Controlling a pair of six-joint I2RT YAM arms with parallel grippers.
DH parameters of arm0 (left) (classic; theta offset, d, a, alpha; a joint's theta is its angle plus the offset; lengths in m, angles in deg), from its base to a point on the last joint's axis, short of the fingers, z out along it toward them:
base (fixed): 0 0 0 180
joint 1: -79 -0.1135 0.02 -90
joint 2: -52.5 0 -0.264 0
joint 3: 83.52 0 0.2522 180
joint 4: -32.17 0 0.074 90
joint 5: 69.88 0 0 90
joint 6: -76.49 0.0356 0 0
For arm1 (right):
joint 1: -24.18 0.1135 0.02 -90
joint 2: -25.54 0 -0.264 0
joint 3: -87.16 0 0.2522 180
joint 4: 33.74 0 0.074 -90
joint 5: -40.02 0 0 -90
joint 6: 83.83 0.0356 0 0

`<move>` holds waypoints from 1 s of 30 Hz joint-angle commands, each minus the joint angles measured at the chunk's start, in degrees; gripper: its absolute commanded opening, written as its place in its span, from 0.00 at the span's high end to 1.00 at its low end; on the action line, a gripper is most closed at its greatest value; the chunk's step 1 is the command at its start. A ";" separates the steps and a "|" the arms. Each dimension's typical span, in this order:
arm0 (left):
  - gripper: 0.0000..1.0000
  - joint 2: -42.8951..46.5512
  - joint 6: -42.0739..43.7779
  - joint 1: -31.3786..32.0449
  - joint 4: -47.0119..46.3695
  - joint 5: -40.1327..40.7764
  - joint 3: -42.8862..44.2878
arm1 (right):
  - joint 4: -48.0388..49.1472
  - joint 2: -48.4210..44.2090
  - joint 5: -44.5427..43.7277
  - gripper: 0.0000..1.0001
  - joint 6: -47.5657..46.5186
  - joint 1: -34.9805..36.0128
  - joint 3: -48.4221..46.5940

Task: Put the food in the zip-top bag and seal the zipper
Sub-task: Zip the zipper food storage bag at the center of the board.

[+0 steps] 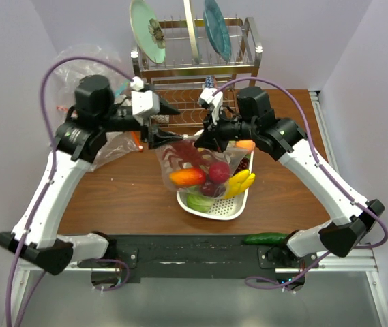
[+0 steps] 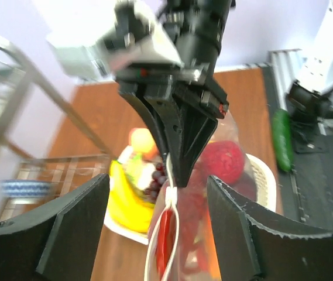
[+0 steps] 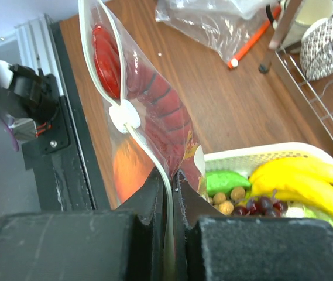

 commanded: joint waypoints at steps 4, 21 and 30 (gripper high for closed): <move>0.30 8.47 1.04 -2.41 -3.48 3.64 -2.15 | -0.76 -2.50 -1.06 1.00 -0.09 0.14 -2.00; 0.34 15.14 15.81 -1.98 -10.49 4.61 -18.58 | -1.38 -1.63 1.22 1.00 1.75 0.15 -3.67; 0.34 22.70 25.74 -0.40 -17.26 2.41 -27.81 | -1.38 -0.31 3.24 1.00 3.24 0.14 -5.33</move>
